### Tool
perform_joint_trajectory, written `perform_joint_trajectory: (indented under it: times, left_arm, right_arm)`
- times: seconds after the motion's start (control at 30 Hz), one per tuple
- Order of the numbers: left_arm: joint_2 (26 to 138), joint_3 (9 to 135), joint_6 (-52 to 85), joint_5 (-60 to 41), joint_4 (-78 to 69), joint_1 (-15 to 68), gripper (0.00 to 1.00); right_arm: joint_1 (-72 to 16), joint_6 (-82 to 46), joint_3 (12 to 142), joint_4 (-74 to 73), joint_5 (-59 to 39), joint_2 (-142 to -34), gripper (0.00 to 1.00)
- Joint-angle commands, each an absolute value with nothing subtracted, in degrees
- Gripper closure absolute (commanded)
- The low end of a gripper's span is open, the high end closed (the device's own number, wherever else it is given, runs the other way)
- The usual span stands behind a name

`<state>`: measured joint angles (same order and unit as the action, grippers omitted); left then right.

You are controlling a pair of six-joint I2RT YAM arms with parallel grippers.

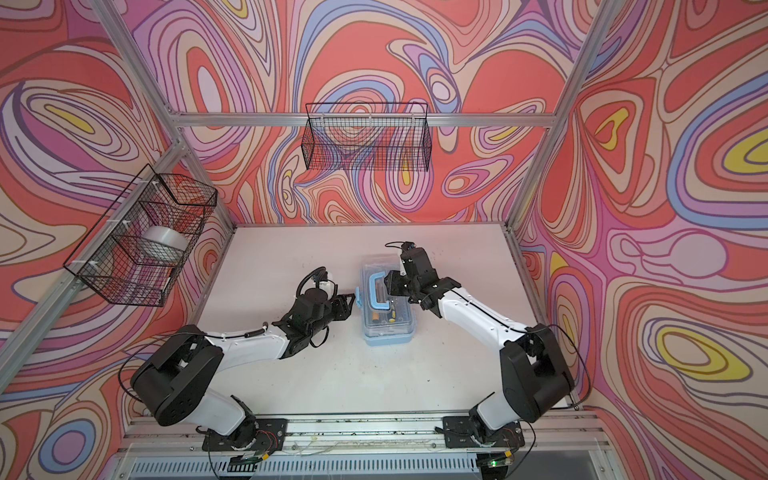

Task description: Pack the tool kit

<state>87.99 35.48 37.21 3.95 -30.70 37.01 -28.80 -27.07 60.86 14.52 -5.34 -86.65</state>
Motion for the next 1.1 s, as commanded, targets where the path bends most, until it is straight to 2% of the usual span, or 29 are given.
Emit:
perform_joint_trajectory:
  times: [0.0,0.9,1.07]
  left_arm:
    - [87.6,36.3,39.2,2.1,-32.6,36.6,0.51]
    - [90.3,38.4,42.7,-2.7,-34.7,36.6,0.53]
    - [91.3,38.3,43.1,-3.3,-35.2,36.5,0.6]
  right_arm:
    - [-28.4,-26.9,60.3,13.8,-5.5,-87.2,0.58]
    - [-28.4,-26.7,59.2,13.7,-5.1,-87.6,0.59]
    - [-28.5,-26.4,59.4,14.0,-4.8,-88.0,0.59]
